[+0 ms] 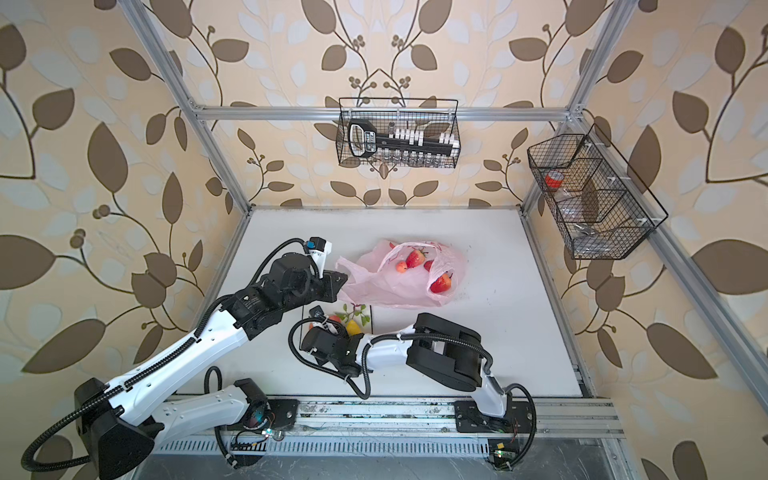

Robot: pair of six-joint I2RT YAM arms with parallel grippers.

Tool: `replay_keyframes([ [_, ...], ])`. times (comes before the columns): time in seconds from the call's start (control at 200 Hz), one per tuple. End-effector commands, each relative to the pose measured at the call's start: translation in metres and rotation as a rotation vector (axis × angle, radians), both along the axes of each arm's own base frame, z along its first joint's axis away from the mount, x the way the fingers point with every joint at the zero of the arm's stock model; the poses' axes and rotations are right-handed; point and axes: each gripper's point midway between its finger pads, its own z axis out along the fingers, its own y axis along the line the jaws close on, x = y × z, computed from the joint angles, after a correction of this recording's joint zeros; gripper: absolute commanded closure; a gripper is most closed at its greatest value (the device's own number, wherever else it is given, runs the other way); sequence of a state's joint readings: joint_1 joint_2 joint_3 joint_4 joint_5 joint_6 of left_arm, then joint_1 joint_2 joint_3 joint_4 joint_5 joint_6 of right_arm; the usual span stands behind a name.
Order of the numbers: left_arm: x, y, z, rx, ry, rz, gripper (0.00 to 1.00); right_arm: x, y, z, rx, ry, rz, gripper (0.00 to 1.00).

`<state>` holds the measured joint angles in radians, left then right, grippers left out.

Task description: Take the fake fruits out of the plastic bag

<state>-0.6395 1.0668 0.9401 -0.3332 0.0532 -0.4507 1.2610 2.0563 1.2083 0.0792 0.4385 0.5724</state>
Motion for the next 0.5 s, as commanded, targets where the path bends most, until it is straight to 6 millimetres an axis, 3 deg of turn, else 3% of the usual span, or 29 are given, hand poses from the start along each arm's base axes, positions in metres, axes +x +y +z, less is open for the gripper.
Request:
replay_keyframes([
  [0.0,0.000,0.001,0.026,-0.044,-0.055,-0.008,1.00,-0.001,-0.005,-0.012,-0.044,0.014,-0.019,0.51],
  [0.215,-0.001,-0.001,0.029,-0.057,-0.054,-0.016,1.00,-0.008,-0.007,0.004,-0.007,0.012,-0.007,0.37],
  [0.355,-0.001,-0.001,0.030,-0.063,-0.055,-0.015,1.00,-0.026,-0.007,0.025,0.039,-0.003,0.036,0.34],
  [0.495,-0.002,0.000,0.030,-0.061,-0.052,-0.015,1.00,-0.051,-0.018,0.047,0.074,-0.026,0.068,0.33],
])
